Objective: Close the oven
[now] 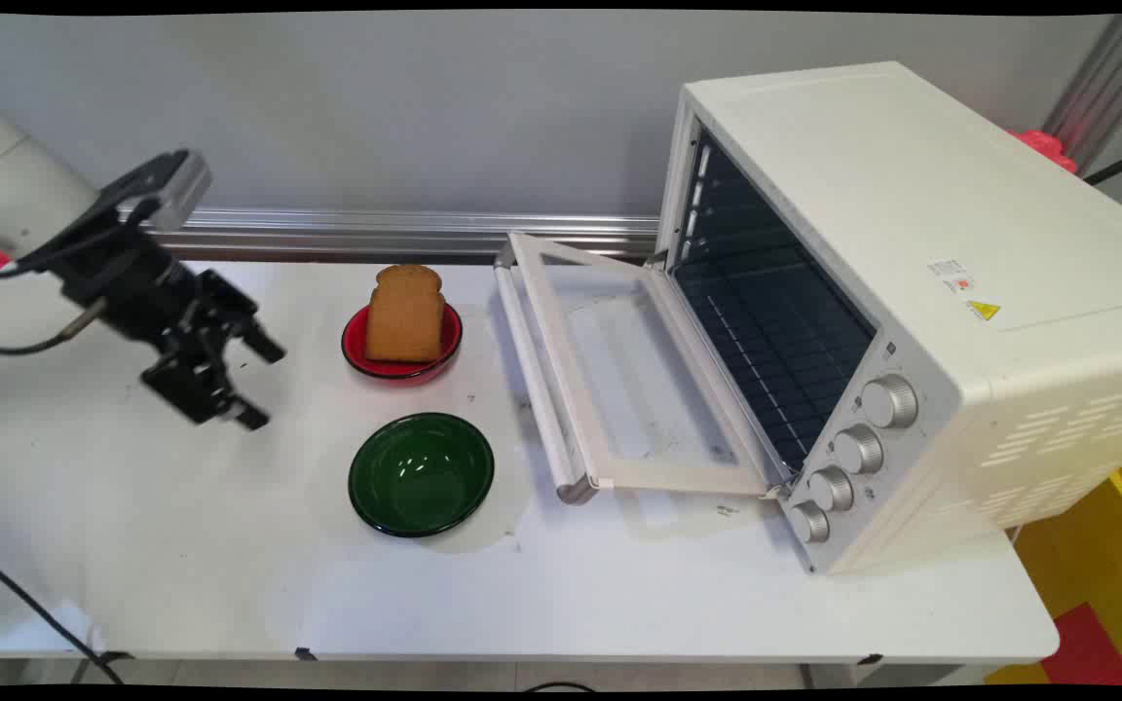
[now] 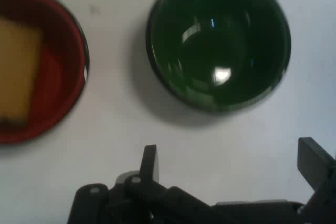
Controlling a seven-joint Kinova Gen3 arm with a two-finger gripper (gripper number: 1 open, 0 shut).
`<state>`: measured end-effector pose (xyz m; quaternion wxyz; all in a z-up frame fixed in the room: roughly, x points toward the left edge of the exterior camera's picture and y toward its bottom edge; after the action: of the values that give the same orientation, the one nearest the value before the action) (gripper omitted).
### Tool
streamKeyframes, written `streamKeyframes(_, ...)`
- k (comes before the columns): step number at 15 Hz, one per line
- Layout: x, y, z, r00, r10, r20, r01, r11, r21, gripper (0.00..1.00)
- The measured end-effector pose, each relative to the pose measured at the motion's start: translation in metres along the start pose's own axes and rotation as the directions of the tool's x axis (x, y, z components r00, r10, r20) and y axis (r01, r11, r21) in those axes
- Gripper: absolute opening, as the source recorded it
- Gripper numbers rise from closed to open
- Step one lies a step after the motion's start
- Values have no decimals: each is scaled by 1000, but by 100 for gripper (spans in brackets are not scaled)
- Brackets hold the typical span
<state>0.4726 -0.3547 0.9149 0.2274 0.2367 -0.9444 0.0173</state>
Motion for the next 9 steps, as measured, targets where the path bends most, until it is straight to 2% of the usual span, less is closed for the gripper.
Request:
streamKeyframes(2, 13, -5, -1, 998, -15, -65, 15, 1000, -3, 100)
streamKeyframes(5, 25, -11, -2, 991, -30, -129, 29, 1000, -9, 100)
streamKeyframes(9, 30, -19, -3, 984, -40, -176, 38, 999, -13, 100)
